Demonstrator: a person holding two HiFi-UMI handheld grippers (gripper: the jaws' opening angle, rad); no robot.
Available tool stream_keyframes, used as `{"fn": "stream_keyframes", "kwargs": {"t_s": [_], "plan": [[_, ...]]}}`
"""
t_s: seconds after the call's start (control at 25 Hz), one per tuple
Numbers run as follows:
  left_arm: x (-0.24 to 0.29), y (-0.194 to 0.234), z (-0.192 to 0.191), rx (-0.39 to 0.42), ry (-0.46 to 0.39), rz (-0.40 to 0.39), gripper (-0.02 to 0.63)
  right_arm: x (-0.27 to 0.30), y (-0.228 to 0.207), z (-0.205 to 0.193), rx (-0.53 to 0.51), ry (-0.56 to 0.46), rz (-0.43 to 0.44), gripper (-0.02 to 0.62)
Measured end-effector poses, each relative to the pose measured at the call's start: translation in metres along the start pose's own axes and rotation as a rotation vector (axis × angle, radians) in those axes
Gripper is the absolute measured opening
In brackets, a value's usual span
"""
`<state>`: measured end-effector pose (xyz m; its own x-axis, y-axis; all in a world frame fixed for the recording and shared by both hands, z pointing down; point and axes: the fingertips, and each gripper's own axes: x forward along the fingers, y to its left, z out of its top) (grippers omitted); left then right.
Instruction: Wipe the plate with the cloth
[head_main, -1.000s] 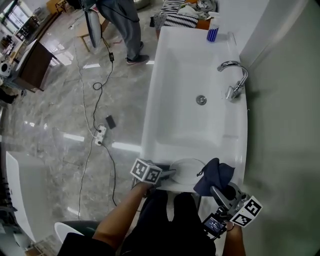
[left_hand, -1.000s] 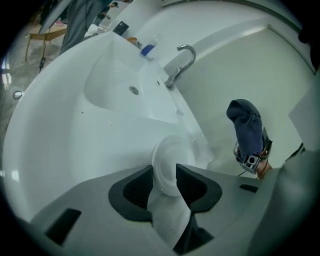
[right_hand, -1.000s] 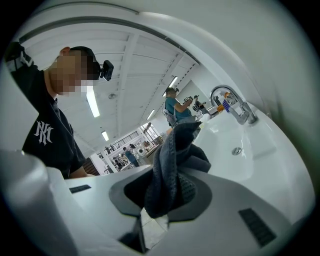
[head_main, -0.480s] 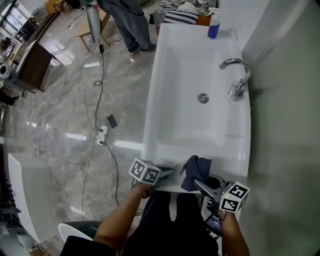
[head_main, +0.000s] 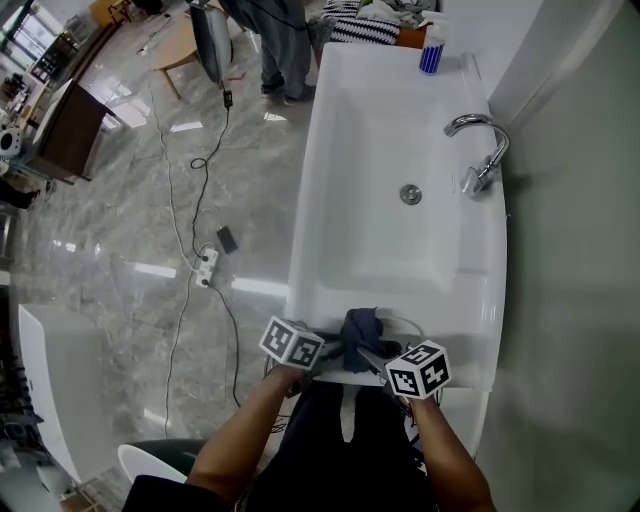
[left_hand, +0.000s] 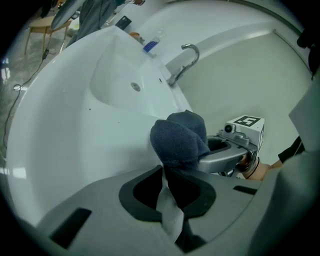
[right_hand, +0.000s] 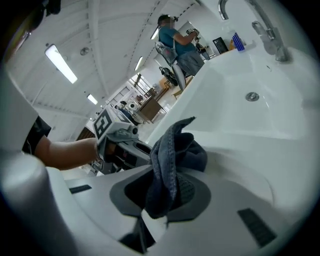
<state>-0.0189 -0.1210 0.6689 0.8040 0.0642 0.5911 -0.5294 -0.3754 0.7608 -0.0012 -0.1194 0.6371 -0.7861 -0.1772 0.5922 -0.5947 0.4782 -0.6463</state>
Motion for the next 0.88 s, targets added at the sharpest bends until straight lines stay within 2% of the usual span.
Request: {"fn": "stream_keyframes", "kwargs": {"t_s": [0.12,0.28,0.52,0.72,0.8,0.88], "plan": [[0.001,0.003,0.000,-0.006,0.004,0.006,0.032,-0.004,-0.018,-0.008,0.003,0.039,-0.056,0.054],[0.003,0.003,0.001,-0.013,-0.001,0.007,0.032,-0.027,-0.047,-0.020,0.050,0.037,-0.119,0.054],[0.006,0.004,0.002,-0.031,0.003,0.009,0.032,-0.084,-0.085,-0.034,0.110,-0.011,-0.227,0.052],[0.005,0.005,0.002,-0.036,0.003,0.018,0.032,-0.130,-0.098,-0.033,0.130,-0.068,-0.305,0.052],[0.005,0.004,0.003,-0.032,0.000,0.018,0.032,-0.142,-0.089,-0.021,0.104,-0.109,-0.303,0.052],[0.004,0.004,0.003,-0.028,-0.002,0.018,0.032,-0.142,-0.066,-0.002,0.064,-0.161,-0.252,0.052]]}}
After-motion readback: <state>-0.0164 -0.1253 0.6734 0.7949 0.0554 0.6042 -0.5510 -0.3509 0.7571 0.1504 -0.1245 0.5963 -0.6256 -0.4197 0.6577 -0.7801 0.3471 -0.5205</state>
